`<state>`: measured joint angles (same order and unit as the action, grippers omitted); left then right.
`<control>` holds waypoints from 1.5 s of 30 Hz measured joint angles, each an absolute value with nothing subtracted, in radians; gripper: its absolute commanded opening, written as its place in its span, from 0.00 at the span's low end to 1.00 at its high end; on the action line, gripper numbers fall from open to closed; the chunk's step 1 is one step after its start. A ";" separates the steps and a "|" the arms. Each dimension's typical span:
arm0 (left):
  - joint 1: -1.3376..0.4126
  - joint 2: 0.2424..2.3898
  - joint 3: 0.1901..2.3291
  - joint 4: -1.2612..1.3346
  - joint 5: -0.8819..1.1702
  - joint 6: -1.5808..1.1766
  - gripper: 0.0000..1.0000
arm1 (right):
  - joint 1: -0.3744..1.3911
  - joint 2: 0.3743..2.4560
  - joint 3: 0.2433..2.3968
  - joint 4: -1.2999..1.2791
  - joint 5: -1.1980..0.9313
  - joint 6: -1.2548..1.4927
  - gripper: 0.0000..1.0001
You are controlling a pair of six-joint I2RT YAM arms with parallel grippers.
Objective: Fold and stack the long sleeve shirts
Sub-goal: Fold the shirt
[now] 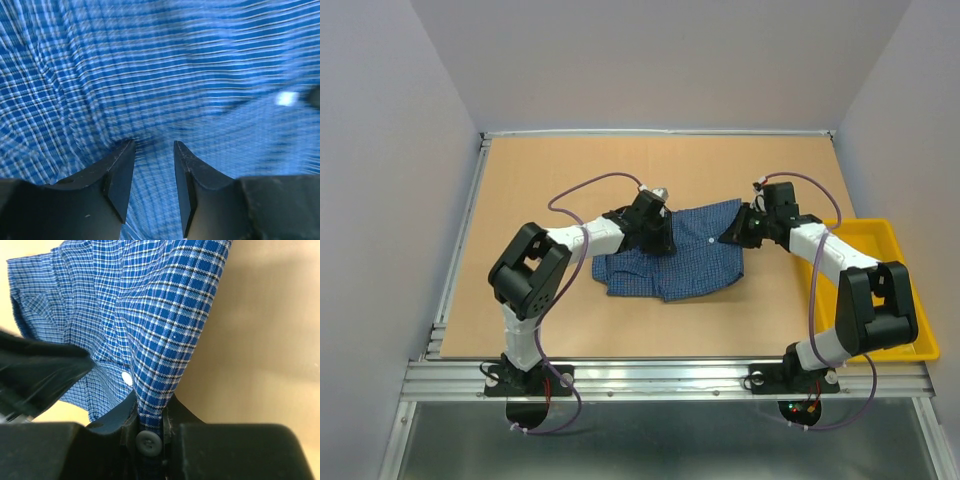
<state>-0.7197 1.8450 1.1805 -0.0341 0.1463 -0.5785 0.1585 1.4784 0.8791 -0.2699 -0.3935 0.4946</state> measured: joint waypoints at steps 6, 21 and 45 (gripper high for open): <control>-0.710 1.914 1.211 -0.005 0.195 -0.609 0.46 | 0.160 1.478 0.971 -0.389 -0.336 0.428 0.00; -0.705 1.897 1.211 0.031 0.196 -0.654 0.48 | 0.160 1.478 1.098 -0.551 -0.223 0.309 0.00; -0.754 2.073 1.329 0.118 0.237 -0.768 0.24 | 0.411 1.555 1.381 -0.738 -0.004 0.281 0.00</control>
<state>-0.7540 2.0727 1.3293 0.1181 0.2367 -0.7677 0.4107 1.5551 1.3808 -0.7376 -0.0040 0.2813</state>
